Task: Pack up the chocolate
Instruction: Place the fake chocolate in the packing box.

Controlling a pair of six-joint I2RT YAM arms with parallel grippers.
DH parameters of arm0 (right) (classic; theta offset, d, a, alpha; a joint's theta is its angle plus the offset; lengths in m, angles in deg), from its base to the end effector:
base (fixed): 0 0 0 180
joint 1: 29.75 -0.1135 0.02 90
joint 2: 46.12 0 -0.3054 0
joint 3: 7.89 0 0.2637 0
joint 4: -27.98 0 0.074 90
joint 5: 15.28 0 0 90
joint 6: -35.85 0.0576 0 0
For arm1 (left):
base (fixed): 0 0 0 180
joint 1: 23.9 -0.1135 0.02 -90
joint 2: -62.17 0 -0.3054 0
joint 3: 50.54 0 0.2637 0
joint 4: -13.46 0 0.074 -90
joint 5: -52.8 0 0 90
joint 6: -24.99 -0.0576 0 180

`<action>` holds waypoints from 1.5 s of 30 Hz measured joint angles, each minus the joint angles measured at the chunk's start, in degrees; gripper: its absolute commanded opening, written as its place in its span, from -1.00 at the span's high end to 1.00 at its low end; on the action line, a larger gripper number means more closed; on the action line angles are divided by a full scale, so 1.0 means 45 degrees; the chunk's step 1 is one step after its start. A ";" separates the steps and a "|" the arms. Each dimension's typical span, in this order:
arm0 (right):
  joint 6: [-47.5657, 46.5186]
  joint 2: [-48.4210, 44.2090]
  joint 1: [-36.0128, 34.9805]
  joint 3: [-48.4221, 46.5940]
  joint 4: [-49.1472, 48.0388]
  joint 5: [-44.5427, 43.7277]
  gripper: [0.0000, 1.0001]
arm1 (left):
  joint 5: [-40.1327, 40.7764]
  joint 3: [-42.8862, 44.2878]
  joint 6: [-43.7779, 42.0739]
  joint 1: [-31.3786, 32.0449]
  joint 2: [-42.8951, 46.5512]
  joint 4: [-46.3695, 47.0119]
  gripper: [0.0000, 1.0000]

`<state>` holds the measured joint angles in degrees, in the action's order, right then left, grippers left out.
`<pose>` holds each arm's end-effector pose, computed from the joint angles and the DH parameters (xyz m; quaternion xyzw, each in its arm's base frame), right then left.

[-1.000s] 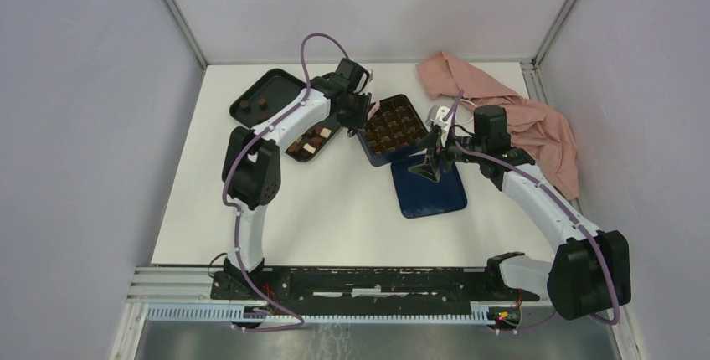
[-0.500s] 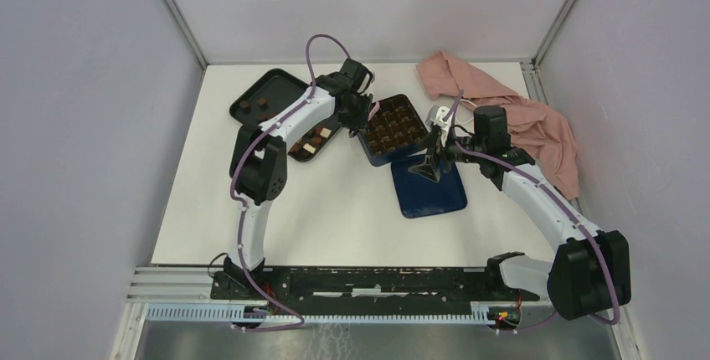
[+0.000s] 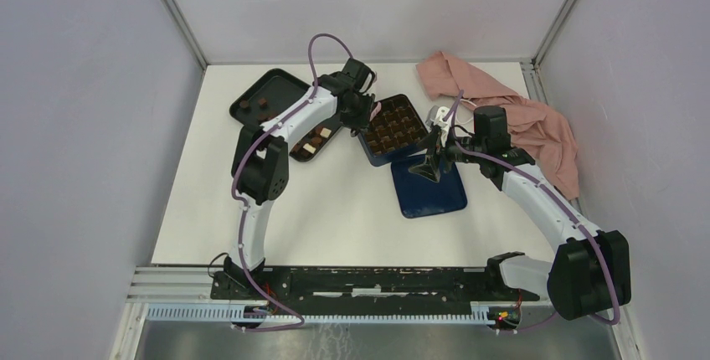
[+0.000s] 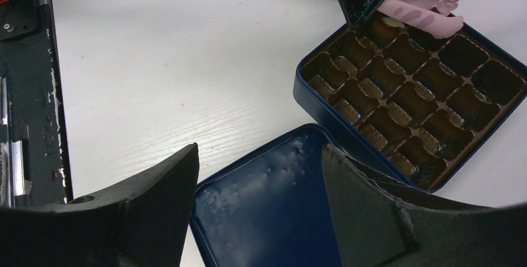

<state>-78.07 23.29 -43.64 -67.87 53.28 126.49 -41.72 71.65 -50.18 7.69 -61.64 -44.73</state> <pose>0.2443 0.1070 0.2937 -0.4498 0.6884 0.3488 0.4495 0.4402 -0.2761 0.2462 0.1508 0.9529 -0.1375 0.2242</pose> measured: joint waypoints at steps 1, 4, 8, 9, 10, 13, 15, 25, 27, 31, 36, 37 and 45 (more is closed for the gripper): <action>0.0000 0.0000 0.0000 0.0000 0.0000 0.0000 -0.56 | 0.0005 0.0000 0.0000 0.0005 -0.0034 -0.0015 0.22; 0.0000 0.0000 0.0000 0.0000 0.0000 0.0000 -0.55 | 0.0010 0.0010 0.0000 0.0010 -0.0126 -0.0097 0.20; 0.0000 0.0000 0.0000 0.0000 0.0000 0.0000 -0.56 | 0.0010 0.0024 0.0000 0.0010 -0.0170 -0.0175 0.16; 0.0000 0.0000 0.0000 0.0000 0.0000 0.0000 -0.56 | 0.0010 0.0024 0.0000 0.0010 -0.0170 -0.0185 0.15; 0.0000 0.0000 0.0000 0.0000 0.0000 0.0000 -0.55 | 0.0015 0.0029 0.0000 0.0010 -0.0170 -0.0209 0.15; 0.0000 0.0000 0.0000 0.0000 0.0000 0.0000 -0.56 | 0.0034 0.0107 0.0000 0.0010 -0.0175 -0.0311 0.16; 0.0000 0.0000 0.0000 0.0000 0.0000 0.0000 -0.55 | 0.0044 0.0180 0.0000 0.0010 -0.0175 -0.0350 0.17; -0.0029 0.0000 0.0000 0.0000 0.0000 0.0000 -0.56 | -0.0209 0.0214 0.0000 0.0010 -0.0121 -0.0126 0.23; -0.0058 0.0000 0.0000 0.0000 0.0000 0.0000 -0.55 | -0.0447 -0.0024 0.0000 0.0010 0.0102 0.0194 0.23; -0.0146 0.0000 0.0000 0.0000 0.0010 -0.0034 -0.55 | -0.1030 -0.0942 0.0005 0.0005 0.1112 0.0753 0.25; -0.0403 -0.0053 0.0044 0.0005 -0.0005 -0.0214 -0.55 | -0.1904 -0.2934 0.0005 -0.0083 0.3240 0.1875 0.25; -0.0461 -0.0117 0.0078 0.0019 -0.0024 -0.0243 -0.56 | -0.2142 -0.3507 0.0005 -0.0136 0.3798 0.2176 0.25; -0.2055 -0.1248 0.0947 0.1263 -0.1103 0.0117 -0.60 | -0.3735 -0.7898 0.0005 -0.1520 0.8762 0.3915 0.23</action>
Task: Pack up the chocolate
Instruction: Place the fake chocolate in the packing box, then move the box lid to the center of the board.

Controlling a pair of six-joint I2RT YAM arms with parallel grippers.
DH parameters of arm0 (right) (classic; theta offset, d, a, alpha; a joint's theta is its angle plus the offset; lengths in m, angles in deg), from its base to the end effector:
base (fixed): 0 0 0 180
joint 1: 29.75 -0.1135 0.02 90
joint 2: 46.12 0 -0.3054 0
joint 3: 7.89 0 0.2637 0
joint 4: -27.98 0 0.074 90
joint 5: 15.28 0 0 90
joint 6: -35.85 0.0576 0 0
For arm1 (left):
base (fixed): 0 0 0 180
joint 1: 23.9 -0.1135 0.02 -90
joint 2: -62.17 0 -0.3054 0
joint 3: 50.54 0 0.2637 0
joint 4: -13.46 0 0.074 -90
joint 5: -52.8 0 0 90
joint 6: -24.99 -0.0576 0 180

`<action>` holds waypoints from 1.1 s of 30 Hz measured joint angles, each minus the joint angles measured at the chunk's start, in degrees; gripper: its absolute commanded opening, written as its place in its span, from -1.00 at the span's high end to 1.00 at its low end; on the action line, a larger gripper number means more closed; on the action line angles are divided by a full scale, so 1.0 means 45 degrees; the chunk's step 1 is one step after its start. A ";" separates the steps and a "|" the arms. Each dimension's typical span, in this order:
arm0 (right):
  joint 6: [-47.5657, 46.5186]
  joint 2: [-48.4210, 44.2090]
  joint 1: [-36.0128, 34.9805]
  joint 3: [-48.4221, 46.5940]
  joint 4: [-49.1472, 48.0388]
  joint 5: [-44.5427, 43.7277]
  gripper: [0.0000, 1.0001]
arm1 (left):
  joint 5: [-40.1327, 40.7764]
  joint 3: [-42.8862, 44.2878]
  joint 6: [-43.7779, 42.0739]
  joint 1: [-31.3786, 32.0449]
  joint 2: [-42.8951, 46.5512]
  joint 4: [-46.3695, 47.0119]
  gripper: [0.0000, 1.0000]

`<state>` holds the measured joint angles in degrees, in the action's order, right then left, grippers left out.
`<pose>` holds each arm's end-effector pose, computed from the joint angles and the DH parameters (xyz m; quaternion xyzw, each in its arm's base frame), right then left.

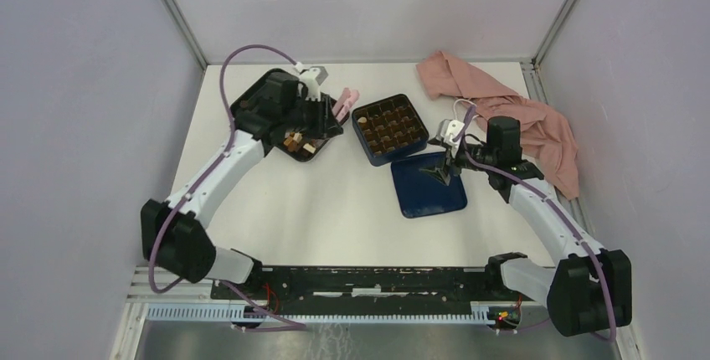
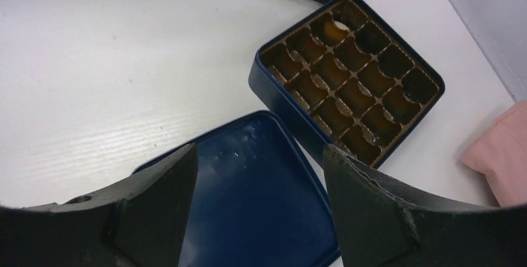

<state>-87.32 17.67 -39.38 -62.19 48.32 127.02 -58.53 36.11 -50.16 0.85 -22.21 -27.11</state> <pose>0.2290 0.0851 0.2897 -0.4891 0.6426 0.2815 0.5183 0.3125 -0.1671 0.3488 0.1567 0.8741 -0.3018 0.3467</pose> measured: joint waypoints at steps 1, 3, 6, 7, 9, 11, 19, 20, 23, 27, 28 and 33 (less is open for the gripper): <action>-0.0359 0.0005 0.0092 0.0180 -0.0005 -0.0015 -0.60 | -0.0005 -0.0418 -0.0005 -0.0228 0.0578 0.0102 0.23; -0.0976 0.0083 0.0316 0.0476 0.0092 -0.0301 -0.58 | 0.0049 -0.1044 -0.0010 -0.0563 0.1472 0.0228 0.23; -0.1277 0.0699 0.0962 0.0423 0.0219 -0.1273 -0.34 | 0.0107 -0.2103 -0.0165 -0.0806 0.2764 0.0539 0.23; -0.1282 0.1025 0.1195 0.0301 0.0311 -0.1695 -0.28 | 0.0165 -0.2482 -0.0277 -0.0869 0.3181 0.0578 0.22; -0.1117 0.2025 0.1651 -0.0267 0.0748 -0.2856 -0.20 | 0.0369 -0.3118 -0.0486 -0.0952 0.3818 0.0665 0.22; -0.0942 0.2822 0.1889 -0.0685 0.0923 -0.3895 -0.18 | 0.0491 -0.3667 -0.0593 -0.1054 0.4318 0.0792 0.21; -0.0199 0.4401 0.1938 -0.0845 0.1103 -0.6669 -0.10 | 0.1064 -0.4250 -0.0680 -0.1239 0.4901 0.0894 0.21; -0.0136 0.4614 0.1938 -0.0865 0.1107 -0.6863 -0.09 | 0.1093 -0.4255 -0.0714 -0.1239 0.4906 0.0894 0.21; 0.0087 0.5207 0.1938 -0.0899 0.1263 -0.7223 -0.06 | 0.1200 -0.4269 -0.0860 -0.1239 0.4925 0.0894 0.22; 0.0316 0.5731 0.1909 -0.1059 0.1501 -0.7325 0.00 | 0.1355 -0.4294 -0.0899 -0.1239 0.4930 0.0889 0.22; 0.0350 0.5799 0.1889 -0.1161 0.1530 -0.7325 0.04 | 0.1384 -0.4303 -0.0903 -0.1239 0.4930 0.0889 0.21; 0.0466 0.6101 0.1705 -0.1336 0.1617 -0.7456 0.21 | 0.1394 -0.4333 -0.0903 -0.1239 0.4930 0.0889 0.22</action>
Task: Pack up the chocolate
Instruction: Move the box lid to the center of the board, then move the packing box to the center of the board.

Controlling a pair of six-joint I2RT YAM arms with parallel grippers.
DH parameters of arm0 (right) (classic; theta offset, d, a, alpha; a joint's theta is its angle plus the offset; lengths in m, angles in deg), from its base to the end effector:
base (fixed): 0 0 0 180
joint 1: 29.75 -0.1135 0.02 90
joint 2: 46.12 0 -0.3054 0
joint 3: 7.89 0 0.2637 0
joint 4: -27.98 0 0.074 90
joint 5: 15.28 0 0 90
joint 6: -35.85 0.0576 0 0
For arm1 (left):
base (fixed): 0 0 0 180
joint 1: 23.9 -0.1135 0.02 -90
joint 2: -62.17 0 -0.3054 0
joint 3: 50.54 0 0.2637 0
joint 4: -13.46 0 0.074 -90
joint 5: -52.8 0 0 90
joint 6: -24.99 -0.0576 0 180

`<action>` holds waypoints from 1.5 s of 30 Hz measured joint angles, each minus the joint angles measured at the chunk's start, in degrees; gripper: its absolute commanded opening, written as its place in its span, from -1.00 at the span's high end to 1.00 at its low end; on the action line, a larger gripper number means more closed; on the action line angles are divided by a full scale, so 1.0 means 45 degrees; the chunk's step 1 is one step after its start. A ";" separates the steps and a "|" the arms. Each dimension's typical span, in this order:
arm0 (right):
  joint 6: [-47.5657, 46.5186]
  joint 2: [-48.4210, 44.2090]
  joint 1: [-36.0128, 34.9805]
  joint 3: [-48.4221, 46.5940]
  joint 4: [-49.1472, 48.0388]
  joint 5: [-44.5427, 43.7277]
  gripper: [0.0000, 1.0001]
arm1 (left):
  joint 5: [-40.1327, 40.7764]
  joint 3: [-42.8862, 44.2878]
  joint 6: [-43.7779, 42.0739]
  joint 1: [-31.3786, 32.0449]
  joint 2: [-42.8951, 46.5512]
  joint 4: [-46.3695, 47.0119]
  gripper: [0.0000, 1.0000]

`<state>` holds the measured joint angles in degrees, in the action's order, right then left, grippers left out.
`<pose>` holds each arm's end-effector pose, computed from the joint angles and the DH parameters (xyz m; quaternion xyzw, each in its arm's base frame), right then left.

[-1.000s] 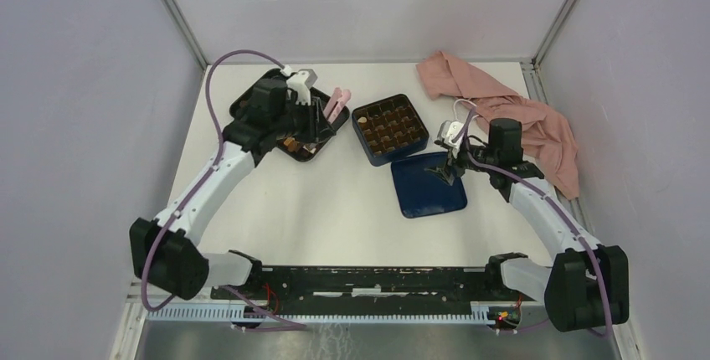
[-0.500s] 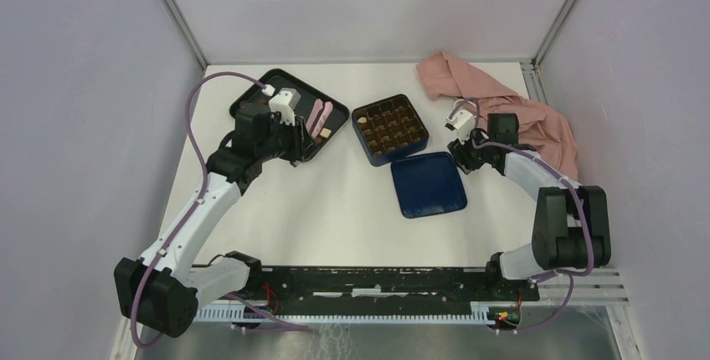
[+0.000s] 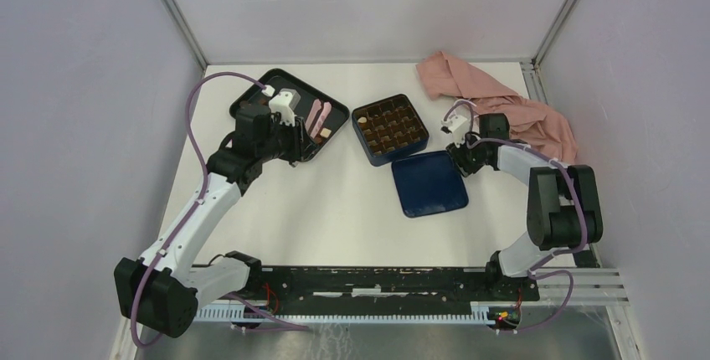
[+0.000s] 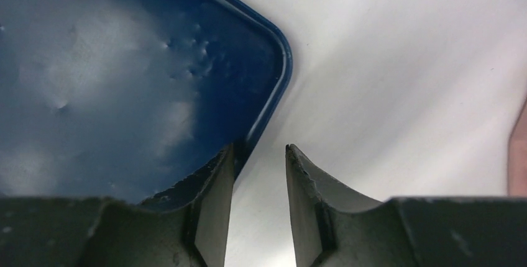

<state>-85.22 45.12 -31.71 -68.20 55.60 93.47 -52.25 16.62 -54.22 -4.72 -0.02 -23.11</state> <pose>0.3191 0.0294 0.1736 -0.3123 0.8980 0.0846 0.2982 0.2318 -0.0965 0.3386 0.1270 0.8584 -0.2355 0.4377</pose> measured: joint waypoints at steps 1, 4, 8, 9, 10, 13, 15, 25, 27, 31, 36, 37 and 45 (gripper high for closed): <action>0.0005 0.0058 -0.0034 -0.0005 0.0039 -0.0083 0.25 | 0.0000 -0.0005 0.0000 0.0000 0.0000 0.0000 0.22; 0.0044 0.0112 -0.0092 -0.0083 0.0141 -0.0389 0.43 | 0.0000 -0.0005 -0.0005 0.0000 0.0000 0.0000 0.22; 0.0083 0.0107 -0.0092 -0.0121 0.0146 -0.1302 0.52 | 0.0005 -0.0005 -0.0010 0.0000 0.0000 0.0000 0.22; 0.0078 0.0107 -0.0087 -0.0141 0.0141 -0.1627 0.53 | 0.0005 -0.0005 -0.0015 0.0000 0.0000 0.0000 0.22; 0.0068 0.0107 -0.0078 -0.0146 0.0141 -0.1919 0.53 | 0.0005 -0.0005 -0.0015 0.0000 0.0000 0.0000 0.22; 0.0024 0.0107 0.0087 -0.0175 0.0146 -0.2817 0.52 | 0.0015 -0.0005 -0.0039 0.0000 0.0000 0.0000 0.22; -0.0053 0.0107 0.0355 -0.0185 0.0151 -0.3351 0.49 | 0.0019 -0.0005 -0.0044 0.0000 0.0000 0.0000 0.22; -0.0350 -0.1025 0.1719 -0.0243 0.0214 -0.3211 -0.28 | 0.0121 -0.0010 -0.0053 0.0000 0.0044 0.0000 0.23; -0.0408 -0.1928 0.1705 -0.0243 0.0151 -0.1787 -0.35 | 0.0238 -0.0044 -0.0053 0.0000 0.0170 0.0015 0.23; -0.0257 -0.2934 0.1603 -0.0277 -0.0437 0.1860 -0.37 | 0.0330 -0.0136 -0.0053 0.0000 0.0437 0.0058 0.23; 0.0816 -0.1229 0.0525 -0.1647 -0.0709 0.4323 -0.37 | 0.0364 -0.0175 -0.0053 0.0000 0.0505 0.0175 0.23; 0.1049 -0.0690 0.0214 -0.2123 -0.0704 0.4401 -0.37 | 0.0389 -0.0180 -0.0053 0.0000 0.0510 0.0194 0.23; 0.3327 0.2516 -0.1617 -0.5187 -0.0665 0.3075 -0.32 | 0.0690 -0.0209 -0.0068 0.0000 0.0529 0.0194 0.23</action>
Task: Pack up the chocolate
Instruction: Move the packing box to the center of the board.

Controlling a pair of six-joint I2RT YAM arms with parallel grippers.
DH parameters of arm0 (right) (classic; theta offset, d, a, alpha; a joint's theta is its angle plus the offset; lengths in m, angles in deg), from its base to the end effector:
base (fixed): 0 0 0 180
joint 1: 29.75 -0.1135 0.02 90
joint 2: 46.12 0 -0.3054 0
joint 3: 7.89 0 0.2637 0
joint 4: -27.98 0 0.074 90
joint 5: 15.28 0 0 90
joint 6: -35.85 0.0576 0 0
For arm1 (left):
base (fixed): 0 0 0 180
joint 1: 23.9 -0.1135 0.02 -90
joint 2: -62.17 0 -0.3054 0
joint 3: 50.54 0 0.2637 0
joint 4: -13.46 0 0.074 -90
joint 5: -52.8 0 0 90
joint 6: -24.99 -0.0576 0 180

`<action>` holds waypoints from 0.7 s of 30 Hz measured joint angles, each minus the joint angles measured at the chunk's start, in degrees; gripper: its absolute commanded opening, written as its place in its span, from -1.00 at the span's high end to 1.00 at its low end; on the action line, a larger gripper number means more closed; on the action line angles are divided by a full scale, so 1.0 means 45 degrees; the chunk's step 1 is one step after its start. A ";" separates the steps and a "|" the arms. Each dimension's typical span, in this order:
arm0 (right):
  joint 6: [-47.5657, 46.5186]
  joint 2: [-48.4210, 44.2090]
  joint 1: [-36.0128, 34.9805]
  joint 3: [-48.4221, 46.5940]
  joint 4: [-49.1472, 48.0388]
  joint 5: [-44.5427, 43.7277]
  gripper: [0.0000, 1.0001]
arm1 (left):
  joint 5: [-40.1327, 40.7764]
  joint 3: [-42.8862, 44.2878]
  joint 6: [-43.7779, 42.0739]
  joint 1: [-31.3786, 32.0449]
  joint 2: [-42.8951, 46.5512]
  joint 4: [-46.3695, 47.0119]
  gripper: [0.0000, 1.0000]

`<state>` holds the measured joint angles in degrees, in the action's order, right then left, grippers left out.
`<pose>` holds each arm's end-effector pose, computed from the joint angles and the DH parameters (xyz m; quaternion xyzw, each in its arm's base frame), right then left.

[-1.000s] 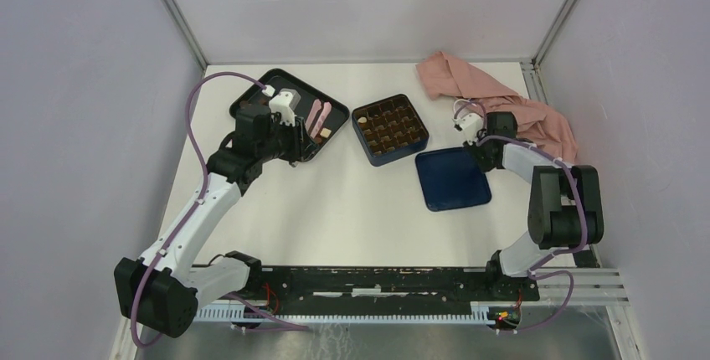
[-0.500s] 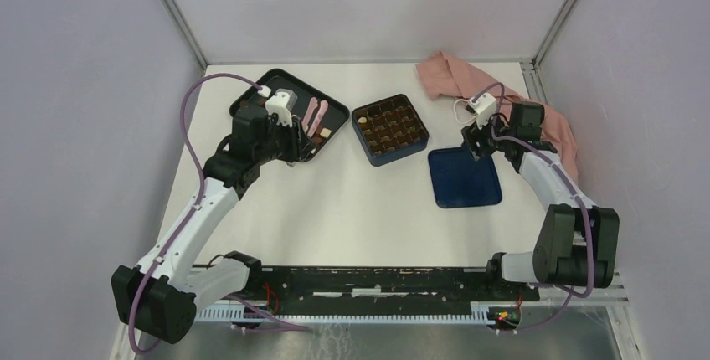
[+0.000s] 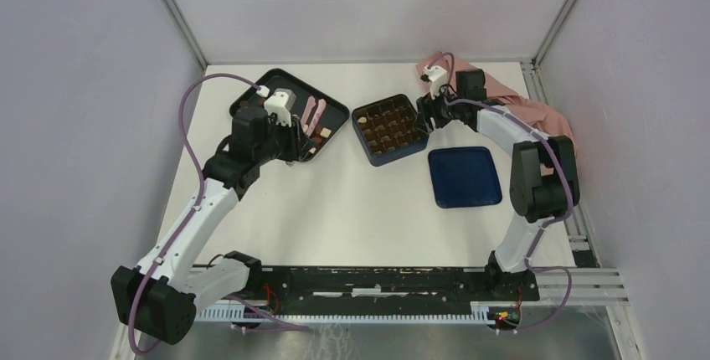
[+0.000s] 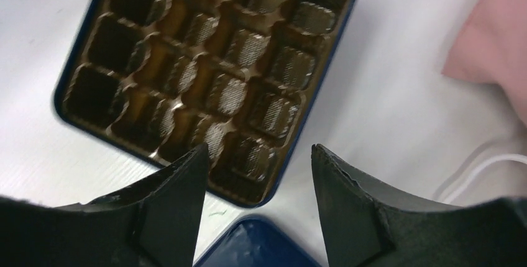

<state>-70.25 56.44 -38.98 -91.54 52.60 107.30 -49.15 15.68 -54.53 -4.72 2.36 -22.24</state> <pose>0.4142 0.0987 0.2417 -0.3013 0.8363 0.2346 0.3934 0.2248 -0.0908 0.3431 0.1175 0.8518 -0.2155 0.4629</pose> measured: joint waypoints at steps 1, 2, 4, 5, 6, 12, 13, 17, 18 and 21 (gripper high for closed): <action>0.0189 0.0296 -0.0049 -0.0325 0.0019 -0.0296 -0.31 | 0.0015 0.0000 0.0000 0.0000 0.0000 -0.0010 0.23; 0.0350 0.0568 -0.0078 -0.0656 0.0073 -0.0607 -0.27 | 0.0019 0.0000 0.0000 0.0000 0.0000 -0.0010 0.23; 0.0593 0.1107 -0.0092 -0.1282 0.0180 -0.1171 -0.22 | 0.0019 0.0000 0.0000 0.0000 0.0000 -0.0005 0.23; 0.0665 0.1321 -0.0092 -0.1535 0.0253 -0.1384 -0.19 | 0.0019 0.0000 -0.0005 0.0000 0.0000 -0.0005 0.23; 0.0724 0.1535 -0.0107 -0.1792 0.0355 -0.1588 -0.15 | 0.0019 0.0000 -0.0005 0.0000 0.0000 -0.0005 0.23; 0.0860 0.2385 -0.0175 -0.2497 0.0855 -0.2191 0.09 | 0.0015 0.0000 -0.0005 0.0000 -0.0005 -0.0005 0.23; 0.0865 0.2458 -0.0209 -0.2497 0.0947 -0.2220 0.12 | 0.0015 0.0000 -0.0005 0.0000 -0.0005 -0.0005 0.23; 0.0860 0.2545 -0.0393 -0.2497 0.1268 -0.2278 0.27 | 0.0015 0.0000 -0.0010 0.0000 -0.0005 -0.0005 0.23; 0.0855 0.2545 -0.0423 -0.2497 0.1311 -0.2288 0.32 | 0.0015 0.0000 -0.0010 0.0000 -0.0005 -0.0005 0.23; 0.0835 0.2545 -0.0491 -0.2477 0.1423 -0.2317 0.47 | 0.0015 0.0000 -0.0010 0.0000 -0.0005 -0.0005 0.23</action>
<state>-66.49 67.90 -41.19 -102.69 59.00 96.88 -49.08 15.68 -54.57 -4.72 2.34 -22.26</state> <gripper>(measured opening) 0.334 0.395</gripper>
